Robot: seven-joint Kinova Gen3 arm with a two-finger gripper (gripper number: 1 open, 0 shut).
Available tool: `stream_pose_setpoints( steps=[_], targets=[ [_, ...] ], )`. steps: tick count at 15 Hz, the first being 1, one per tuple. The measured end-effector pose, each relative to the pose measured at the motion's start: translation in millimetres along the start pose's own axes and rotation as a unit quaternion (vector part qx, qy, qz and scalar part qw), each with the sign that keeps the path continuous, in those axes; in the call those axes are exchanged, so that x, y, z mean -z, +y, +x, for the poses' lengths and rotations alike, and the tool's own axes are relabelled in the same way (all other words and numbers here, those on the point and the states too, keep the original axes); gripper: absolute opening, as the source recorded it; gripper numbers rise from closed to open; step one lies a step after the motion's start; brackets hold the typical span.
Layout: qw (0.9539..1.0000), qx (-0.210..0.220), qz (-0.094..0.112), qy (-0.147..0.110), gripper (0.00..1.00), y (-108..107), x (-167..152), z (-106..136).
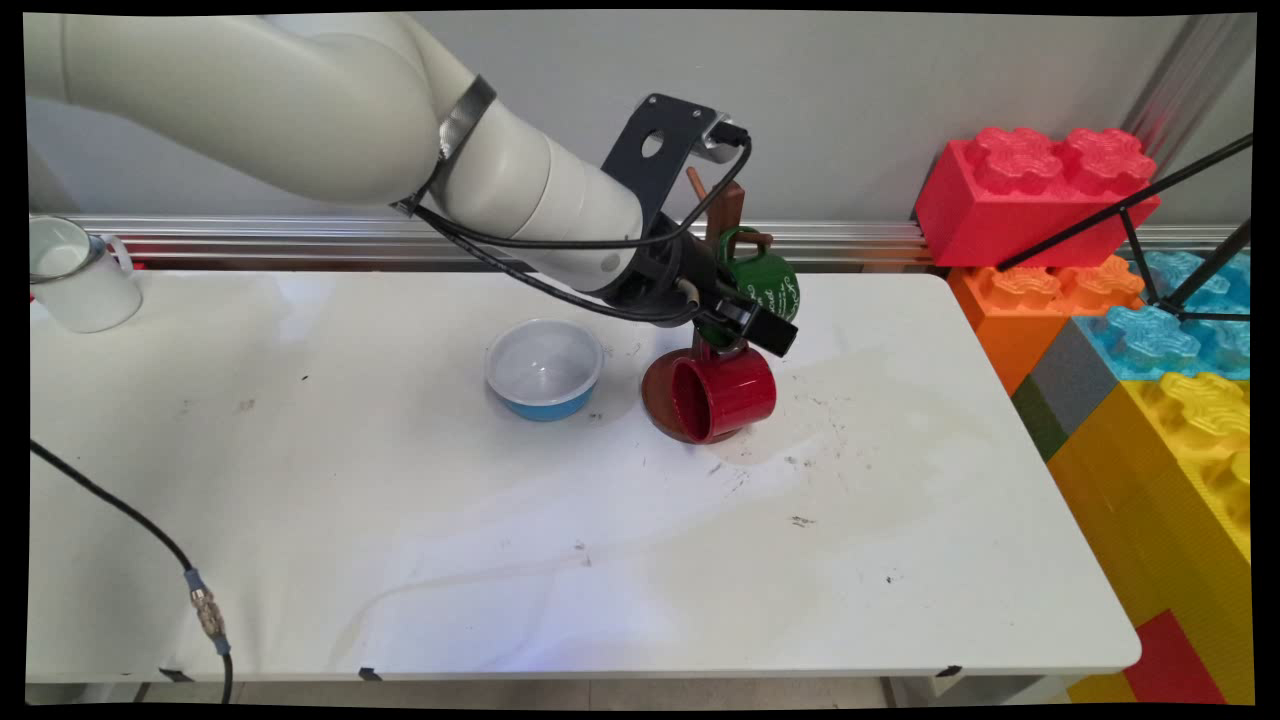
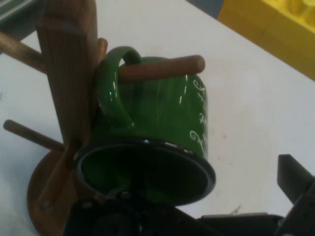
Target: Pick up the green mug from the rack
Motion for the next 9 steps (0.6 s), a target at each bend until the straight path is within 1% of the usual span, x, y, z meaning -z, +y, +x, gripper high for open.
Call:
stream_pose_setpoints(
  steps=[6, 9],
  targets=[
    [0.9996, 0.01, -0.013, 0.024, 1.0, -3, -10, -1],
    [0.9994, 0.009, -0.016, 0.028, 1.0, -4, -12, -2]
  ],
)
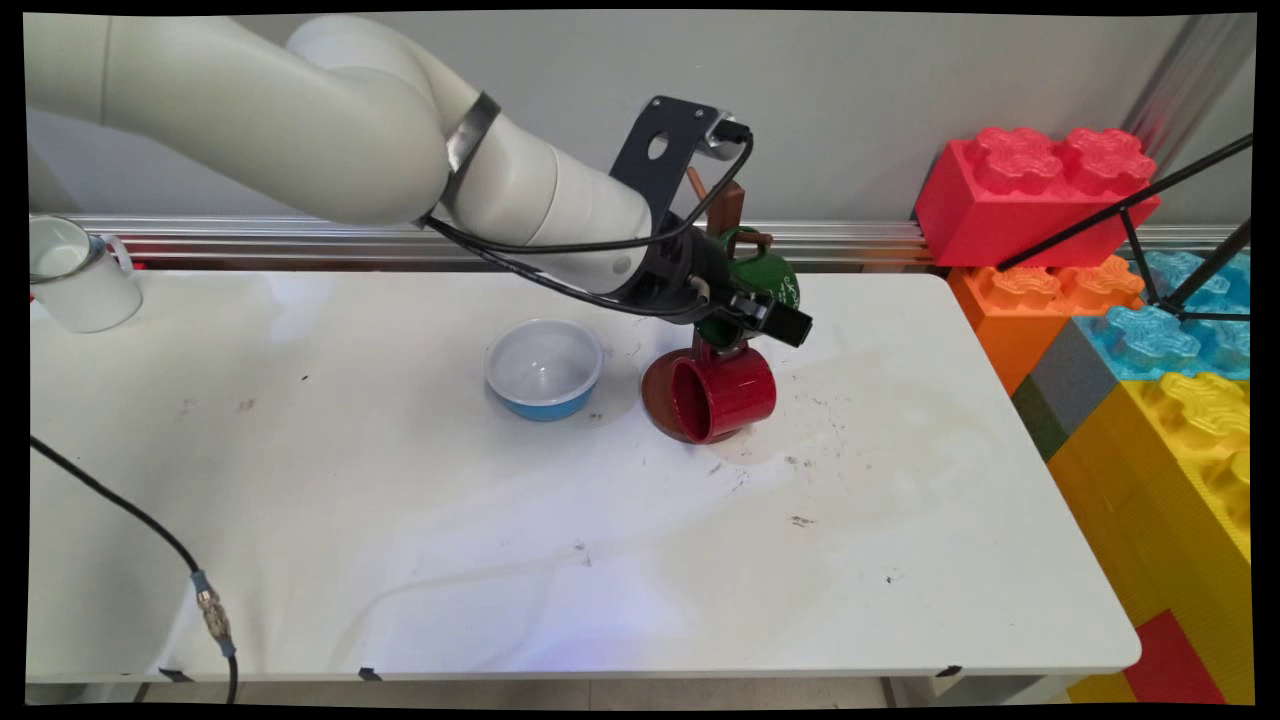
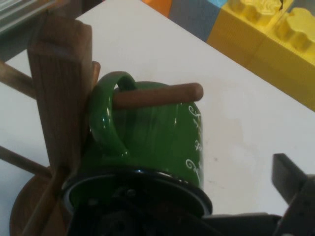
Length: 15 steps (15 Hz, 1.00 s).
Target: Pick up the green mug from the rack, then place the picked object on the table
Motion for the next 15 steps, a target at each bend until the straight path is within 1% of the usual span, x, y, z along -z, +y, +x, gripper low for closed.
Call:
stream_pose_setpoints(
  steps=[1, 15],
  targets=[
    [1.0, -0.002, -0.001, 0.001, 0.0, -0.4, -0.2, -0.3],
    [0.9998, -0.018, -0.002, 0.0, 0.0, -7.0, 6.5, -6.9]
  ],
)
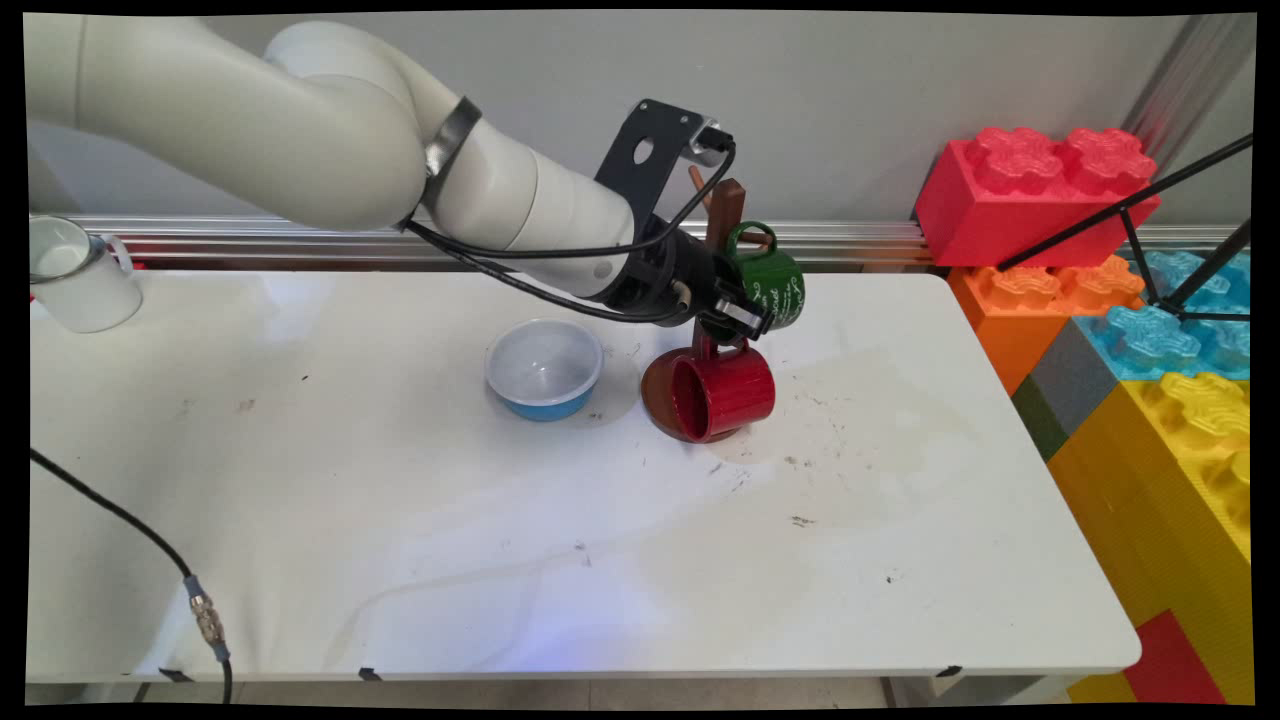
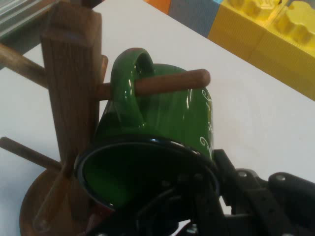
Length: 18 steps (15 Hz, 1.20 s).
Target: Place the picked object on the table
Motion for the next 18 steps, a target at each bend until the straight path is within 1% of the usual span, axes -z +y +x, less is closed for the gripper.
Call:
stream_pose_setpoints(
  steps=[9, 18],
  targets=[
    [0.9999, -0.004, -0.011, 0.004, 0.0, 1, 10, 2],
    [0.9996, -0.001, -0.029, 0.0, 0.0, 12, 28, 6]
  ],
)
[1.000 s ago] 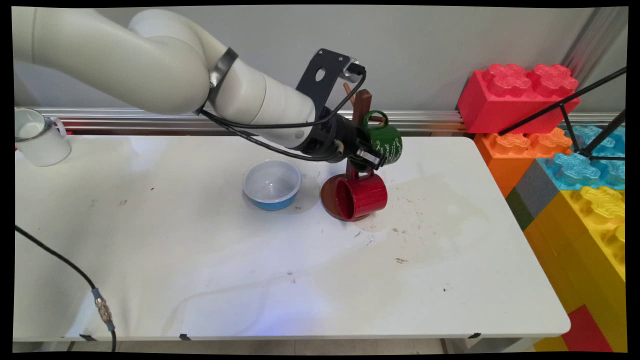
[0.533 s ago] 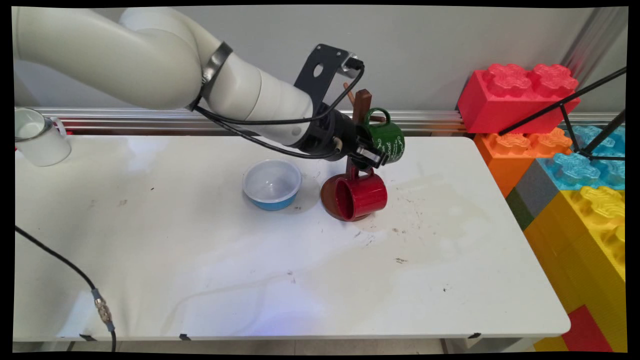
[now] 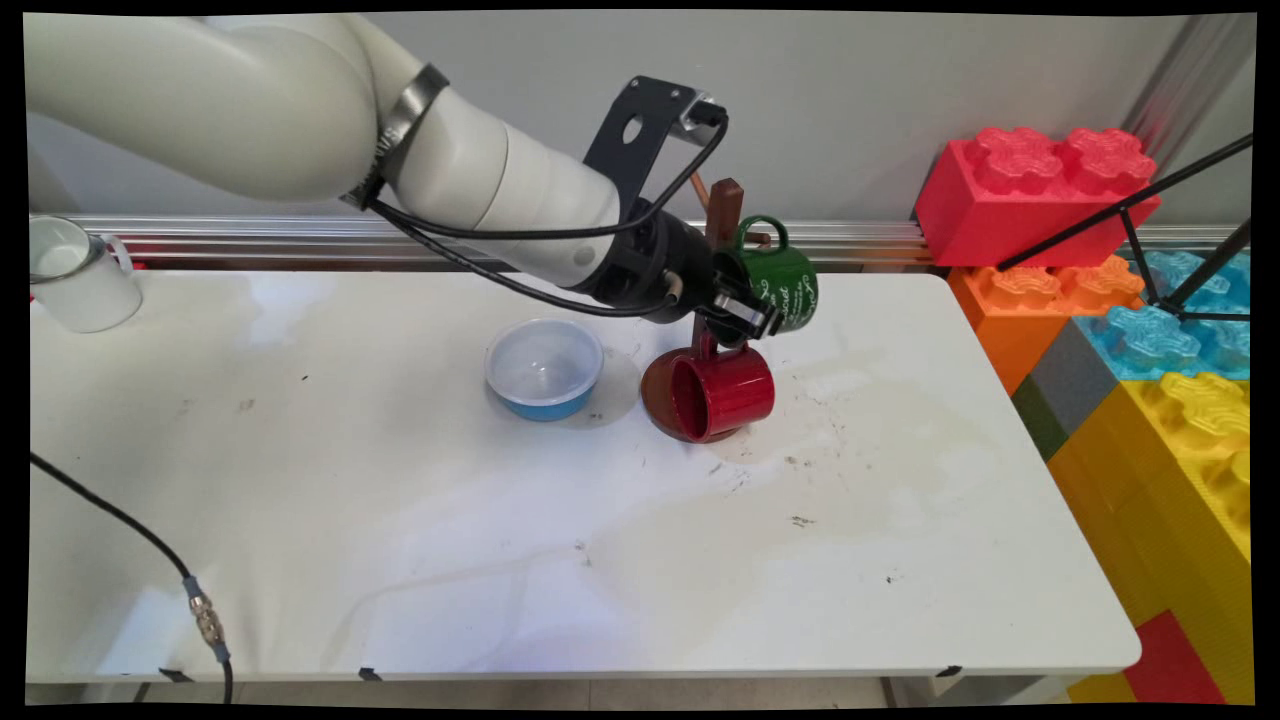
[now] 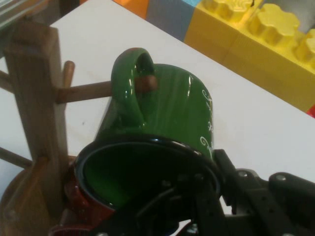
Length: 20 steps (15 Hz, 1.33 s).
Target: Place the picked object on the table
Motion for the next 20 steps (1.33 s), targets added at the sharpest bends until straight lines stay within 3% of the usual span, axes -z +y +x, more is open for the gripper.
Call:
stream_pose_setpoints(
  steps=[11, 20],
  targets=[
    [0.9992, 0.004, -0.034, -0.019, 0.0, 27, 32, 6],
    [0.9945, -0.032, -0.035, -0.093, 0.0, 36, 60, 3]
  ],
)
